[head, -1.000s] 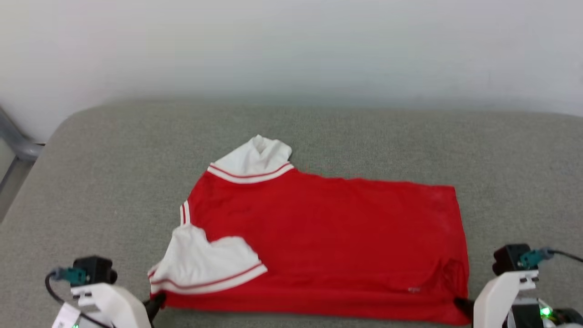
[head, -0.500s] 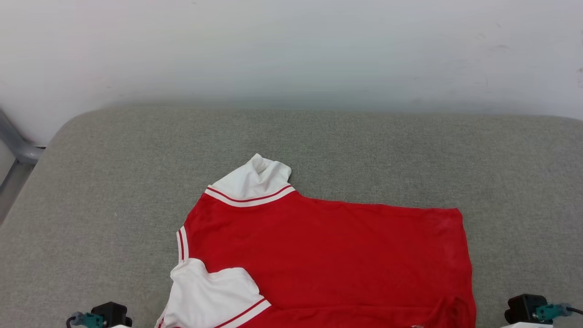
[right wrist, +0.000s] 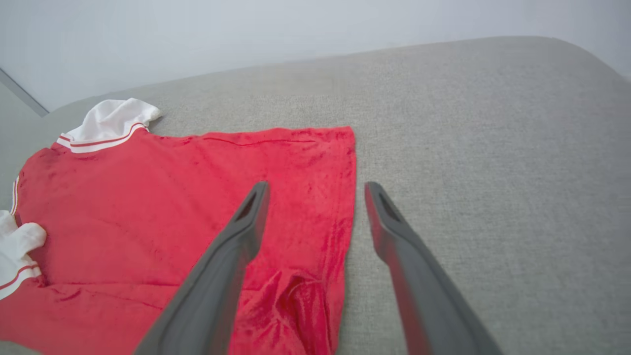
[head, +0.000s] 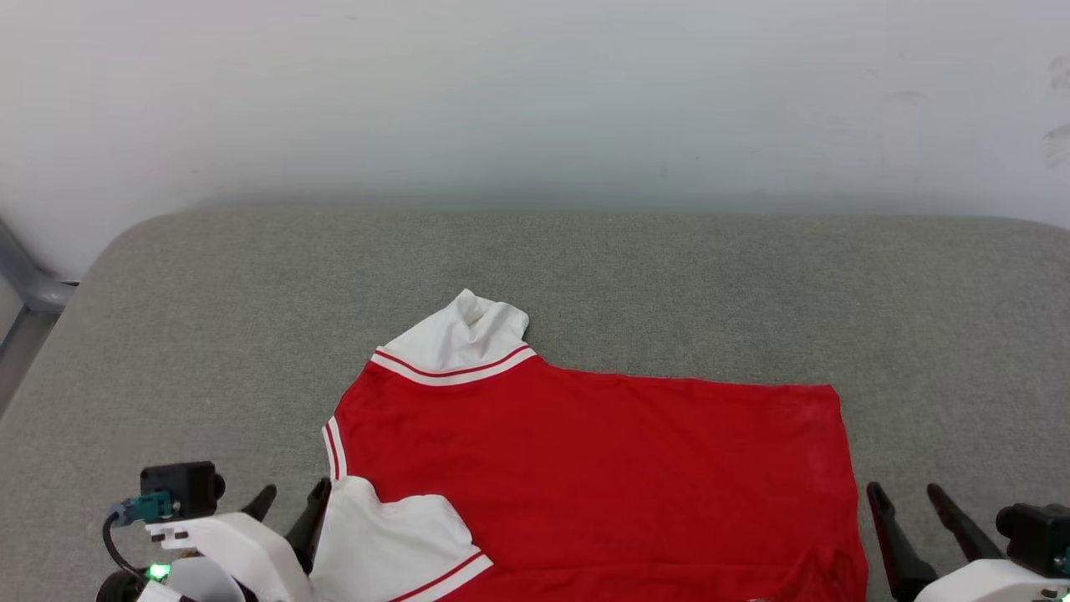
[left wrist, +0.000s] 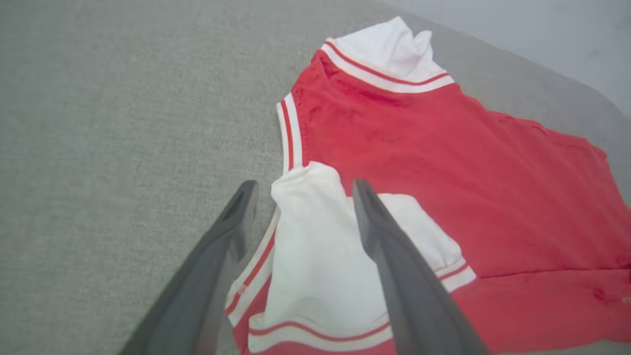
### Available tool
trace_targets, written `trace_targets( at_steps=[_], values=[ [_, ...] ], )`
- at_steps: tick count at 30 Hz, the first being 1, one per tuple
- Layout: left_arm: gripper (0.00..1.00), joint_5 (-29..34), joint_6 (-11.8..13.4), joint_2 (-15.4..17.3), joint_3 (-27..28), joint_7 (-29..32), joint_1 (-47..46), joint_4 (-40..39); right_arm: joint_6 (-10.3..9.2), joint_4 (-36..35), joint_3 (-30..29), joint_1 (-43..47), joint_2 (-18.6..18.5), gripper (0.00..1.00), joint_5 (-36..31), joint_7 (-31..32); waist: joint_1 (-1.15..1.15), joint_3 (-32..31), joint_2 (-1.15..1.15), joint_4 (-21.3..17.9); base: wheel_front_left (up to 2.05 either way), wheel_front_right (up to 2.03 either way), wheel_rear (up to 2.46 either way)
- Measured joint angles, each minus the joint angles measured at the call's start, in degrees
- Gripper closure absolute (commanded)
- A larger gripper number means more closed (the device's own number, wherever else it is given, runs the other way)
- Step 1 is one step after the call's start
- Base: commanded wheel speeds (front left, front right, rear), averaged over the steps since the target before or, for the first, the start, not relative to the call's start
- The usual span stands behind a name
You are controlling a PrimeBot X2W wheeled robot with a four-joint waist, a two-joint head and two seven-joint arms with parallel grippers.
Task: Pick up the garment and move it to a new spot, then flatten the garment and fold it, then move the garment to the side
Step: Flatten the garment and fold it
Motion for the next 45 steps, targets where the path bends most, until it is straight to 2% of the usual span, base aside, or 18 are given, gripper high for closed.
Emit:
trace_targets(
  at_steps=[7, 12, 16, 21, 26, 31, 38, 45],
  values=[
    [0.00, 5.2, -0.5, -1.4, -0.3, -10.7, -5.1, -0.9, 0.00, -3.7, -2.7, -2.5, 2.0, 0.00, -4.7, -4.5, 0.00, 1.3, 0.00, -0.8, 0.00, 0.00, 0.00],
    [0.00, 7.6, -0.9, -2.4, -0.2, -16.2, -10.6, -0.2, 0.00, -7.2, -2.5, -6.6, 2.7, 0.00, -6.1, -4.5, 0.00, 4.8, 0.00, -1.8, 0.00, 0.00, 0.00],
    [0.00, 7.2, -1.9, -3.0, 0.1, -17.0, -16.5, 2.8, 0.00, -9.4, -2.9, -9.0, 3.0, 0.00, -6.7, -4.0, 0.00, 8.7, 0.00, -2.6, 0.00, 0.00, 0.00],
    [0.00, 6.5, -5.2, -2.3, -0.5, -14.4, -26.2, 7.7, 0.00, -10.0, -2.9, -11.9, 3.4, 0.00, -7.0, -3.6, 0.01, 13.5, 0.00, -4.0, 0.00, 0.00, 0.00],
    [0.00, 4.3, -8.2, -0.4, -2.6, -6.2, -34.5, 11.2, 0.00, -9.0, -2.2, -13.8, 3.6, 0.00, -6.7, -3.8, 0.02, 16.9, 0.00, -6.6, 0.00, 0.00, 0.00],
    [0.00, -0.2, -9.9, 3.3, -5.6, 7.9, -40.9, 14.1, 0.00, -7.4, -1.9, -14.4, 3.7, 0.00, -5.9, -4.5, 0.02, 19.4, 0.00, -9.4, 0.00, 0.00, 0.00],
    [0.00, -5.8, -10.2, 8.6, -7.9, 26.8, -46.9, 17.7, 0.00, -4.7, -0.6, -15.6, 3.7, 0.00, -3.2, -6.4, 0.01, 22.4, 0.00, -12.8, 0.00, 0.00, 0.00],
    [0.00, -7.7, -9.5, 10.8, -8.8, 35.4, -48.5, 20.4, 0.00, -2.0, 0.8, -16.3, 3.7, 0.00, -1.4, -8.2, 0.01, 25.0, 0.00, -15.5, 0.00, 0.00, 0.00]
  ],
)
